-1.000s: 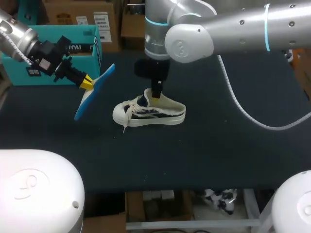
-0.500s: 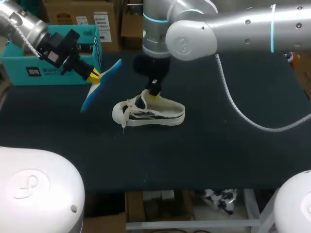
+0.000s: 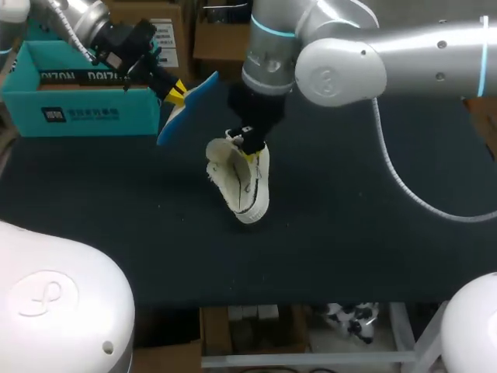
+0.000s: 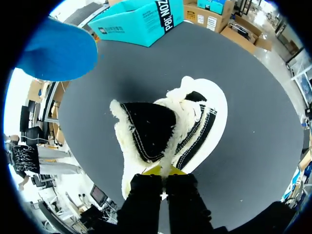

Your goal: Open the shoe tongue, take the insole out of the shoe, put the insole back into the shoe, and pack the shoe into the shoebox

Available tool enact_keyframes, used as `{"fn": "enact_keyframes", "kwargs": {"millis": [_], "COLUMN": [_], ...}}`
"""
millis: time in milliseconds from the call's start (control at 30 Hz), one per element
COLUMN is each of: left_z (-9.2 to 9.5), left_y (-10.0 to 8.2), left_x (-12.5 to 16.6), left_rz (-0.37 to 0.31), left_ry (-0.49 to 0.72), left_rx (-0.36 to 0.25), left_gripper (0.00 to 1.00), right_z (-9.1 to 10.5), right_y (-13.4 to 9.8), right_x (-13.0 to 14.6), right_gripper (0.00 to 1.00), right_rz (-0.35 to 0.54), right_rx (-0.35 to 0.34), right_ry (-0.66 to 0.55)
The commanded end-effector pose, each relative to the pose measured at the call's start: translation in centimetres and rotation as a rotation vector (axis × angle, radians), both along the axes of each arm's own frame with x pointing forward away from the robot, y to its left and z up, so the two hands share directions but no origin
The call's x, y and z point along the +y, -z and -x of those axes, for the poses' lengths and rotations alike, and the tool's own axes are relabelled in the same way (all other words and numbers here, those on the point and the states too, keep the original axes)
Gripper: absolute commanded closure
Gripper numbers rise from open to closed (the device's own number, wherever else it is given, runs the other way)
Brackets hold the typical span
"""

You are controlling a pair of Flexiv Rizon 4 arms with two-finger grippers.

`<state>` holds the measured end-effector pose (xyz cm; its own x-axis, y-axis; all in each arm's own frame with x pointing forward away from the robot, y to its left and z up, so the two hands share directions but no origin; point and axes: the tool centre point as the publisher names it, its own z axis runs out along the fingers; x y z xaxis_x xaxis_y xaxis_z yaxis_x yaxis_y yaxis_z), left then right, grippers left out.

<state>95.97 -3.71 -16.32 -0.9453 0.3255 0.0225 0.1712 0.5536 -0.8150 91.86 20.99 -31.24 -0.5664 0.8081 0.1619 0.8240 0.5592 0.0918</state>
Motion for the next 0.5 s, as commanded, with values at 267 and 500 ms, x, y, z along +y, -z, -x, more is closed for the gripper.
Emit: {"fn": "enact_keyframes", "kwargs": {"millis": [267,500], "left_z": [-3.5,-4.5], "left_y": [0.1,0.5], "left_x": [-2.4,-2.9], "left_rz": [-0.029,-0.026], "left_ry": [0.316,0.338], "left_rx": [0.149,0.168], "left_gripper": [1.00,1.00], "right_z": [1.7,1.3], "right_y": [1.7,2.9], "right_x": [-0.8,-1.7], "right_gripper": [1.00,1.00], "right_rz": [-0.202,-0.243], "right_rx": [-0.233,-0.246], "right_ry": [0.291,0.358]}}
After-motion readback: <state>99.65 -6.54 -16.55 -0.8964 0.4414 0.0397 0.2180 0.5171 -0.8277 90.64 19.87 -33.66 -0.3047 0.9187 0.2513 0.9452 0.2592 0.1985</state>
